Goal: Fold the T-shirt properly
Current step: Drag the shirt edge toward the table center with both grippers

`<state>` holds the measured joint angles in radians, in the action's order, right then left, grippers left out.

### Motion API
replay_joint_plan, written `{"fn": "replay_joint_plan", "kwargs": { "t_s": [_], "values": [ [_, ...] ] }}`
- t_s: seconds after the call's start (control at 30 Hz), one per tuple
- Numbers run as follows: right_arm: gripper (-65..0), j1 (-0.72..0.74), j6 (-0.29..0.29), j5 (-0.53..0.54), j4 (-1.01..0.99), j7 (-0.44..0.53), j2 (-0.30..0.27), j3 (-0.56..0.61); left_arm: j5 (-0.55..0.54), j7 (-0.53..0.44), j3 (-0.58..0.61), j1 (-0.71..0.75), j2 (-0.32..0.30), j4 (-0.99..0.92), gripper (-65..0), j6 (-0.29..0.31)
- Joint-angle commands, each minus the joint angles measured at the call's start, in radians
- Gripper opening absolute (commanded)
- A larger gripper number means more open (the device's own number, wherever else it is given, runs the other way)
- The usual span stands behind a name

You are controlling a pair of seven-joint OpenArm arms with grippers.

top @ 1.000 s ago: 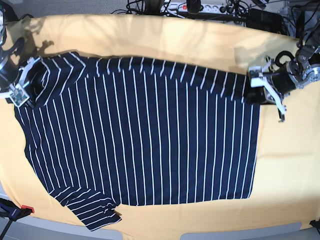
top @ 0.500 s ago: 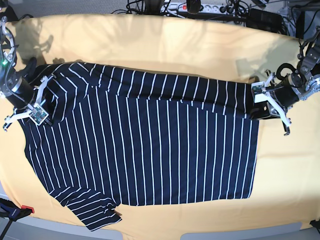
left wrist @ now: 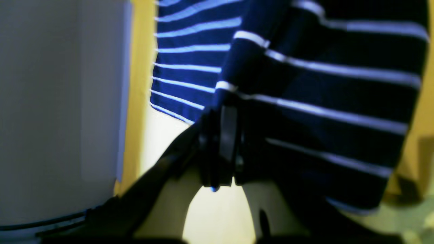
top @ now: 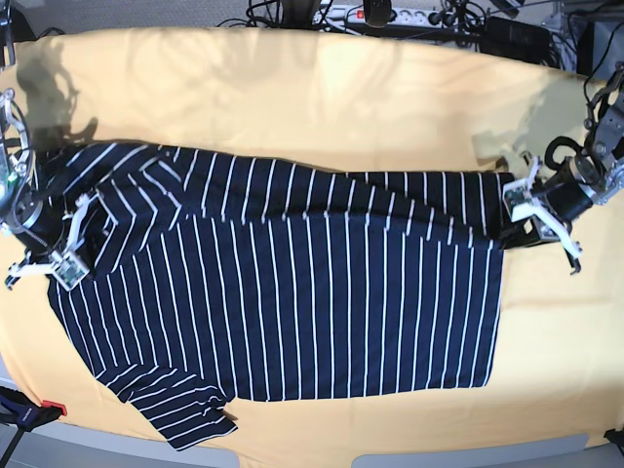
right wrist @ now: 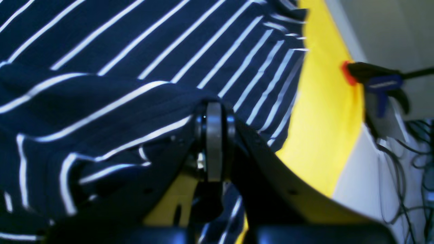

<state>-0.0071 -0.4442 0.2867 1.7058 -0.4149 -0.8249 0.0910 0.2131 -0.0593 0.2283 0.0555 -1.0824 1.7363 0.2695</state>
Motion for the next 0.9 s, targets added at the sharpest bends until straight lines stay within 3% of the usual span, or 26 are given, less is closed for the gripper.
{"fn": "replay_joint_plan", "kwargs": {
  "t_s": [0.0,0.13,0.43,0.57,0.87],
  "values": [
    [-65.0,0.028,0.027,-0.004,0.01,0.013,-0.024,-0.012,-0.01,-0.016,-0.013,-0.024,-0.014,0.009,-65.0,-0.009],
    [-65.0,0.046,0.032,-0.003,0.01,0.011,-0.023,-0.012,-0.01,-0.016,-0.013,-0.056,0.022,0.009,-65.0,0.027],
    [-65.0,0.06,0.04,-0.003,-0.036,0.024,-0.019,-0.012,-0.012,-0.022,-0.013,-0.063,0.031,0.009,-65.0,0.048],
    [-65.0,0.074,0.108,-0.003,-0.069,0.055,-0.018,-0.012,-0.013,-0.023,-0.013,-0.067,0.033,0.009,-65.0,0.049],
    [-65.0,0.074,0.088,-0.005,-0.074,0.064,-0.018,-0.012,-0.013,-0.023,-0.013,-0.069,0.033,0.009,-65.0,0.049]
  ]
}}
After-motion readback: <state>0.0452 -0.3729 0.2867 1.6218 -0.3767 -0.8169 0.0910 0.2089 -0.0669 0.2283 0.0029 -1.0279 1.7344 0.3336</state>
